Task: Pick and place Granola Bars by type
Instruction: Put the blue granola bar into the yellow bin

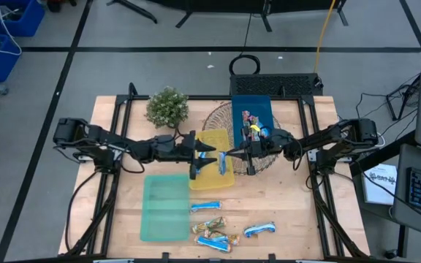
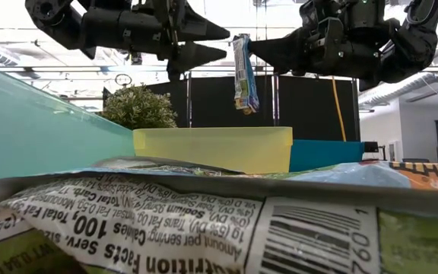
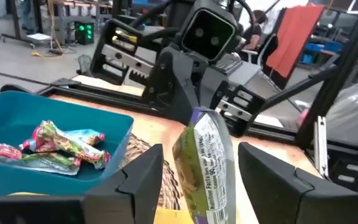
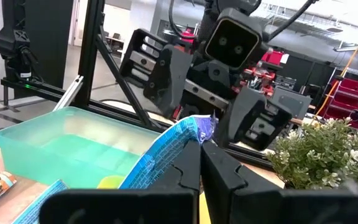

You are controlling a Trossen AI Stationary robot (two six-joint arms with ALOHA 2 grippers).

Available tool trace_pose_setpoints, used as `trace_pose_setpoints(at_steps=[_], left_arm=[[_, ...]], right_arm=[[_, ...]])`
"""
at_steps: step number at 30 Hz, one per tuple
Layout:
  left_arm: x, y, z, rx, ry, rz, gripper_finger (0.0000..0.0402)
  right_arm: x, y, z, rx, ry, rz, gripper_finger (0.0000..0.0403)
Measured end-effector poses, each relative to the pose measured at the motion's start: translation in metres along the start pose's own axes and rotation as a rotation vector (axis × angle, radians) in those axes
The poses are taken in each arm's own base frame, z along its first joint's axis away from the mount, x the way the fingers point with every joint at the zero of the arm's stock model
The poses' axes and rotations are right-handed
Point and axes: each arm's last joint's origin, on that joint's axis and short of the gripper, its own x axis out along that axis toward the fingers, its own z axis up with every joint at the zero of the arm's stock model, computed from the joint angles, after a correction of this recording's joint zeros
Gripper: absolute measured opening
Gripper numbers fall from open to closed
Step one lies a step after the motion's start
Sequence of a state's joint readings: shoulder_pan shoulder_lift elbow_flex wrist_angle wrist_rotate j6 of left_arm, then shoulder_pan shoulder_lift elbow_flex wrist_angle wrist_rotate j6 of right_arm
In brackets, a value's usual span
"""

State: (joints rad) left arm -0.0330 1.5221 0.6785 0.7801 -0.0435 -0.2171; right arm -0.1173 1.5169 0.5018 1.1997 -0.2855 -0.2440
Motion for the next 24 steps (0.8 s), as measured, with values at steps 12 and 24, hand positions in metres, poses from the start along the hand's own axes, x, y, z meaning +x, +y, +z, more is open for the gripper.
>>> trace_pose_setpoints(at_steps=[12,24], left_arm=[[0.008,0.005,-0.006,-0.023,-0.064,0.050,0.0214],[0.017,0.006,-0.012,-0.083,-0.091,0.037,0.0214]], right_arm=[[0.000,0.000,0.000,0.015,-0.001,0.000,0.0000],[0.000,0.000,0.001,0.013,-0.006,-0.001,0.0000]])
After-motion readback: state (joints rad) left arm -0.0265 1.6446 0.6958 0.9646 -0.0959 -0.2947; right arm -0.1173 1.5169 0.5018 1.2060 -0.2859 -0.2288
